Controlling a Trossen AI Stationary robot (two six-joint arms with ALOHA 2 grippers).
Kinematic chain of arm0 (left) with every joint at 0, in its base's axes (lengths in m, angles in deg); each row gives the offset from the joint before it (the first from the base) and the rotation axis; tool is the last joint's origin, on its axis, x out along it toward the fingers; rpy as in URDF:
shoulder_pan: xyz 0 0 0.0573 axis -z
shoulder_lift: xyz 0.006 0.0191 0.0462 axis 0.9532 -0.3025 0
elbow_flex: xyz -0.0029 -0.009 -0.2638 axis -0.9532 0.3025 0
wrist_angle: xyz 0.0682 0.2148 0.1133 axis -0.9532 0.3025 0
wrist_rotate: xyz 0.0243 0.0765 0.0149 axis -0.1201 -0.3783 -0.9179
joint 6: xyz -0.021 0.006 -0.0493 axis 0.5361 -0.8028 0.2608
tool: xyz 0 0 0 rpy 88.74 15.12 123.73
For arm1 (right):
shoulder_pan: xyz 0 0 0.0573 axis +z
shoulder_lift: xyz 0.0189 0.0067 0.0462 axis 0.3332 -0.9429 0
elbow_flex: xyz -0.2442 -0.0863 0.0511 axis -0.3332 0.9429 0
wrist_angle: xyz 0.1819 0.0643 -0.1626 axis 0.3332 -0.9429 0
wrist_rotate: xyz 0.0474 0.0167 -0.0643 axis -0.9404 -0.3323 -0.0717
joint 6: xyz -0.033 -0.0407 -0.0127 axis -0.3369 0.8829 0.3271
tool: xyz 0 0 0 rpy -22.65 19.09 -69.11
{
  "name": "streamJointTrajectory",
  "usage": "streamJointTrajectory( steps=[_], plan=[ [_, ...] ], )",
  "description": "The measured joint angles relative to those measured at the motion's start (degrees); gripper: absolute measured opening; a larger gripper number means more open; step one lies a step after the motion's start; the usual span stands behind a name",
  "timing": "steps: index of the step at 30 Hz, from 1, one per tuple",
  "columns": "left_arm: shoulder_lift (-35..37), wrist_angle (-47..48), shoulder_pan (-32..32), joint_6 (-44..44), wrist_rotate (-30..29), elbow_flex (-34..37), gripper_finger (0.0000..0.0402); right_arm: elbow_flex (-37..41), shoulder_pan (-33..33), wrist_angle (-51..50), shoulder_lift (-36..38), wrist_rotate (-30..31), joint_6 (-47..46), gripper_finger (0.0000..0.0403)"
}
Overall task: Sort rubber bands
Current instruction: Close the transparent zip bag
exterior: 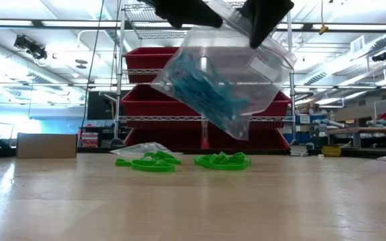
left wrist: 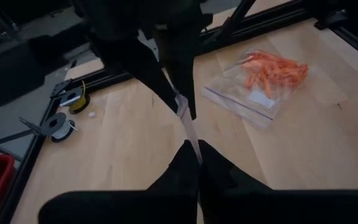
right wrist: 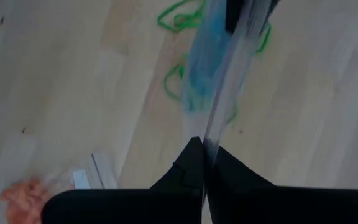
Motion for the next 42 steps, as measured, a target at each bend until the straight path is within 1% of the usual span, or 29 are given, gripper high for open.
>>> streamJointTrajectory(
  steps=[10,17,19,23,26,28,31,34,37,42],
  plan=[
    [3.9,1.3,1.3,-1.2,-3.0,0.0,0.0001,0.0,0.0,-6.9,0.0,0.3,-0.3,0.0],
    [6.1,2.4,1.5,-1.2,-3.4,0.0,0.0001,0.0,0.0,-9.3,0.0,1.3,-1.0,0.0],
    [6.2,2.7,1.6,-1.1,-3.4,0.0,0.0001,0.1,0.0,-11.7,0.0,2.7,-1.4,0.0],
    [6.2,4.0,1.7,-0.2,-3.4,-0.1,0.0001,0.2,0.0,-14.8,-0.1,7.7,-2.4,0.0],
    [6.2,4.2,1.7,0.0,-3.4,-0.1,0.0001,0.2,-0.3,-14.9,0.7,8.0,-3.1,0.0],
    [6.2,4.3,1.7,0.0,-3.4,-0.1,0.0001,0.2,-0.4,-14.4,1.7,6.8,-3.5,0.0003],
    [6.2,5.4,1.6,0.2,-3.6,-0.1,0.0001,0.2,-0.4,-12.1,3.4,4.0,-3.6,0.0014],
    [6.1,5.9,1.6,0.3,-4.3,-0.1,0.0001,0.2,-0.3,-9.6,4.9,1.9,-3.7,0.0034],
    [6.1,5.9,1.6,0.3,-4.6,-0.1,0.0001,0.1,0.1,-6.4,5.8,0.9,-3.7,0.0062],
    [6.1,5.8,1.6,0.4,-4.8,-0.1,0.0001,0.1,1.3,1.0,6.0,-2.4,-3.4,0.0111]
  ],
)
